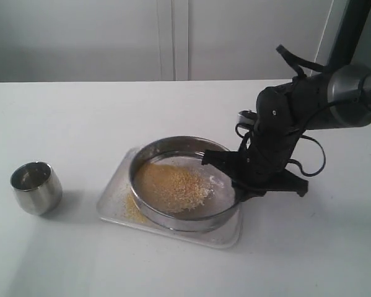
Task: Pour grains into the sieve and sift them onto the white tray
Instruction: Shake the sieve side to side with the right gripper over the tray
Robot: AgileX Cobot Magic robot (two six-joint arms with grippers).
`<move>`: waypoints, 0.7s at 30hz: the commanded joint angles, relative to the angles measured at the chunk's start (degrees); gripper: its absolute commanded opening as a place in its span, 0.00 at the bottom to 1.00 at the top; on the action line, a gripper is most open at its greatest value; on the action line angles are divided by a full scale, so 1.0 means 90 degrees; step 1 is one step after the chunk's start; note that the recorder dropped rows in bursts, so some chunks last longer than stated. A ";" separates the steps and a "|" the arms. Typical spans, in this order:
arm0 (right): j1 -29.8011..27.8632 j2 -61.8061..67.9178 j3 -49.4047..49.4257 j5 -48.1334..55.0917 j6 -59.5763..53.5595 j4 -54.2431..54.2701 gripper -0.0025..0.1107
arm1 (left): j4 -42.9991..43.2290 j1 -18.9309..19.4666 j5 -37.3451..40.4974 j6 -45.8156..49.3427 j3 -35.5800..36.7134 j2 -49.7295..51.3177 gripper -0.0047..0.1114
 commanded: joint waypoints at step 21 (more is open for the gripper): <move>-0.0140 -0.0434 -0.0239 -0.0047 0.0494 -0.0528 0.02 | 0.0015 0.0012 -0.0026 -0.0031 0.0041 -0.0057 0.04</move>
